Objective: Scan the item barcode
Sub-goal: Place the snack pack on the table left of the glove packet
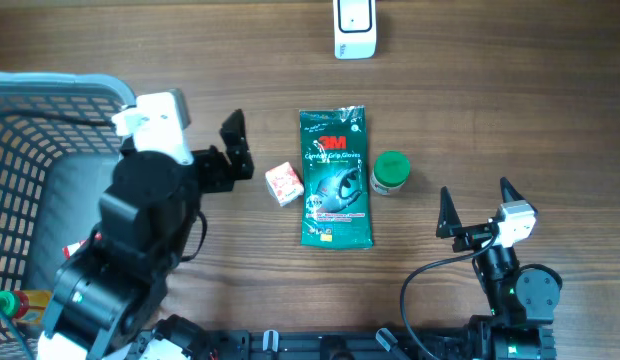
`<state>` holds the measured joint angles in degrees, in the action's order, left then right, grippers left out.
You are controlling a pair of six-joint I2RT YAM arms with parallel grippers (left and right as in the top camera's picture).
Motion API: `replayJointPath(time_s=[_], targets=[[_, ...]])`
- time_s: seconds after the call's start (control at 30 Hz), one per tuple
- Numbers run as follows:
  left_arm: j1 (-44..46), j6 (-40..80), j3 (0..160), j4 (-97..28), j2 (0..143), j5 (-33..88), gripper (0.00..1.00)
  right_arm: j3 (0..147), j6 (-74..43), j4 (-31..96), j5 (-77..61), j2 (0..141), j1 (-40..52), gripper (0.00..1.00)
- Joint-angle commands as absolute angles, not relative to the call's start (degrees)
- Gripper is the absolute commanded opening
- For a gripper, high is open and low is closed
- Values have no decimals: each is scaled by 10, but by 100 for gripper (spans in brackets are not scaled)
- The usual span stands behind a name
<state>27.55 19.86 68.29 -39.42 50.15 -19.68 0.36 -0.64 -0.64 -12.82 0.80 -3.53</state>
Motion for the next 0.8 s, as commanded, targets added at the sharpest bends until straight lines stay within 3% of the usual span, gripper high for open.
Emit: replayJointPath(time_s=[0.0, 0.33, 0.77], targets=[[256, 198, 715, -389, 495, -202, 100, 3, -15, -8, -120, 5, -33, 100], [143, 304, 778, -389, 494, -389, 100, 3, -15, -8, -120, 5, -33, 100], [-144, 564, 777, -657, 554, -336, 100, 3, -15, -8, -121, 5, -33, 100]])
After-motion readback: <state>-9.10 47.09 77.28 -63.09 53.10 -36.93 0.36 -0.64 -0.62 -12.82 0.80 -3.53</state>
